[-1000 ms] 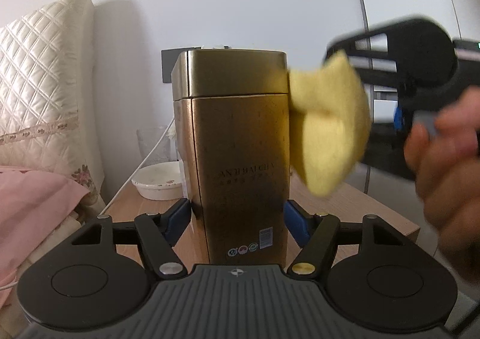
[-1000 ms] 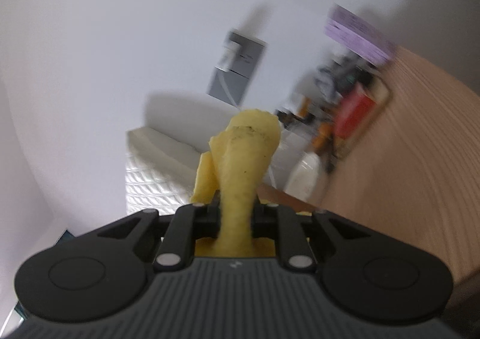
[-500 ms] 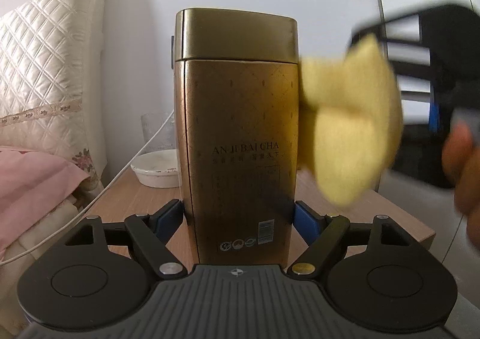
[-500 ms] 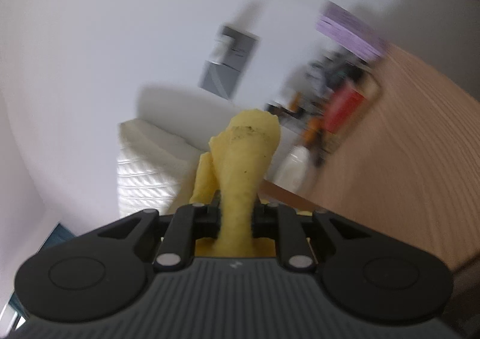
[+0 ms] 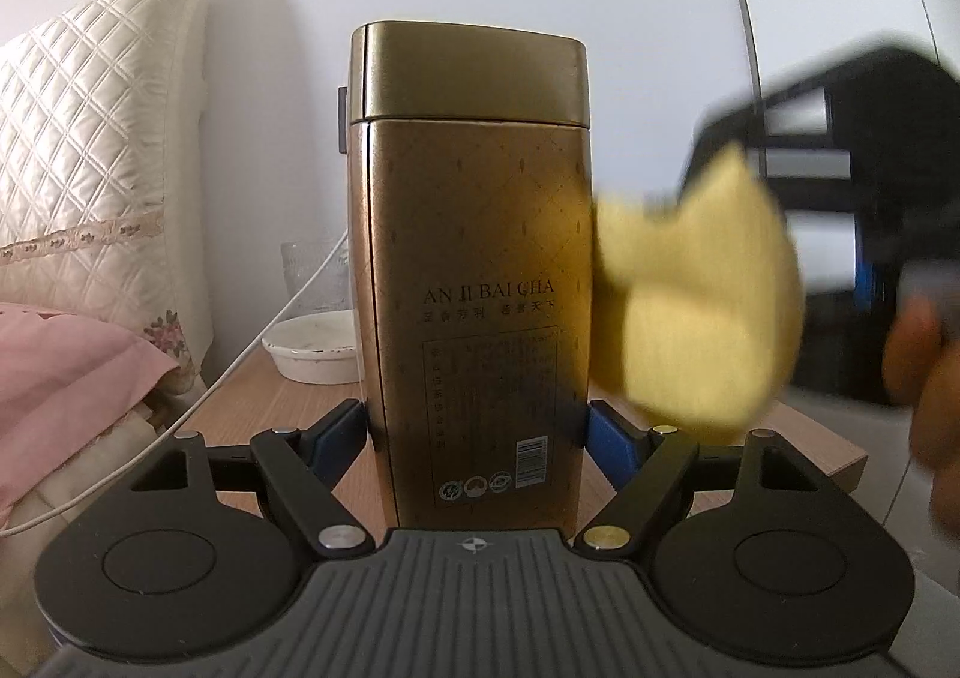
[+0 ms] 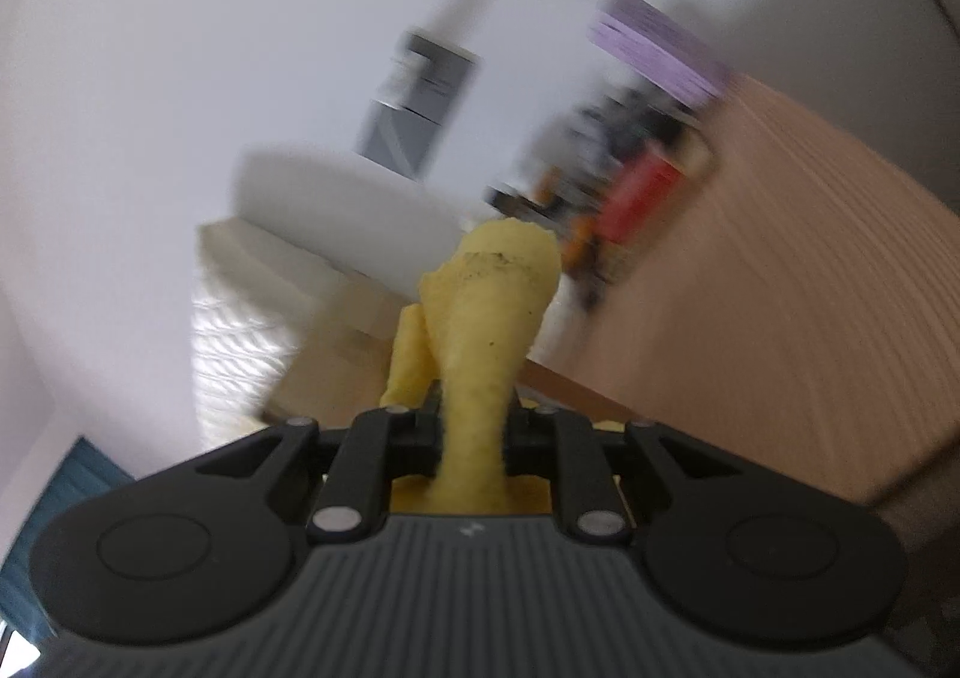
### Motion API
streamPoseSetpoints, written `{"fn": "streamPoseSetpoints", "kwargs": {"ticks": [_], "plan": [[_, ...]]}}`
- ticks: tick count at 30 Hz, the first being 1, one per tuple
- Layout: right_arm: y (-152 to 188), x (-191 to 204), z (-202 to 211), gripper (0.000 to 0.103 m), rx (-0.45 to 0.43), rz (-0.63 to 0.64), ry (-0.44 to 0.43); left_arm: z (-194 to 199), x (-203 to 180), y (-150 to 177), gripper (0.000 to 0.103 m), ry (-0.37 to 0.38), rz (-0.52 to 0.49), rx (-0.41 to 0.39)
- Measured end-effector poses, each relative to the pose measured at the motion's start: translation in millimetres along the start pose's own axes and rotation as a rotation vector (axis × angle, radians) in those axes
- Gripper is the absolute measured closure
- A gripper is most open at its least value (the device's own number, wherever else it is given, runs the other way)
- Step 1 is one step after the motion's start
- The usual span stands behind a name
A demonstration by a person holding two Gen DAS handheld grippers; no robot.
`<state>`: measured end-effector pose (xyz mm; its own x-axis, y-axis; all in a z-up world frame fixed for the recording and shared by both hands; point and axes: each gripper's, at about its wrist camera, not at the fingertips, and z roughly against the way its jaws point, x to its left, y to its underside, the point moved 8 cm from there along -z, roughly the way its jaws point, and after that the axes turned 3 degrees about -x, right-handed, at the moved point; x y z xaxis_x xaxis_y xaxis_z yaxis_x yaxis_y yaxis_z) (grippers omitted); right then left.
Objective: Clean container
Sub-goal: 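Hold the gold tin with the left tool while the right tool wipes its side with the cloth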
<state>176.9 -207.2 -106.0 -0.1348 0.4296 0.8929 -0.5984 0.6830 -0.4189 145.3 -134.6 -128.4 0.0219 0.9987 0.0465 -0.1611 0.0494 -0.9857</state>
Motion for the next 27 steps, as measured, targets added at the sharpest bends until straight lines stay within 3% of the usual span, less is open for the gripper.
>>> {"fn": "streamPoseSetpoints", "kwargs": {"ticks": [3, 9, 15, 22, 27], "plan": [[3, -1, 1, 0.086, 0.001, -0.035, -0.007, -3, 0, 0, 0.021, -0.002, 0.006, 0.0], [-7, 28, 12, 0.086, -0.062, 0.001, -0.1, -7, -4, 0, 0.021, -0.005, 0.002, -0.004], [10, -10, 6, 0.086, -0.029, -0.1, 0.018, -8, -5, 1, 0.021, -0.005, -0.001, -0.014], [-5, 32, 16, 0.086, -0.086, -0.013, -0.071, -12, -4, 0, 0.021, -0.012, 0.001, -0.018], [11, -3, 12, 0.086, -0.058, -0.114, -0.002, -18, -2, -1, 0.021, -0.016, 0.0, -0.02]]}}
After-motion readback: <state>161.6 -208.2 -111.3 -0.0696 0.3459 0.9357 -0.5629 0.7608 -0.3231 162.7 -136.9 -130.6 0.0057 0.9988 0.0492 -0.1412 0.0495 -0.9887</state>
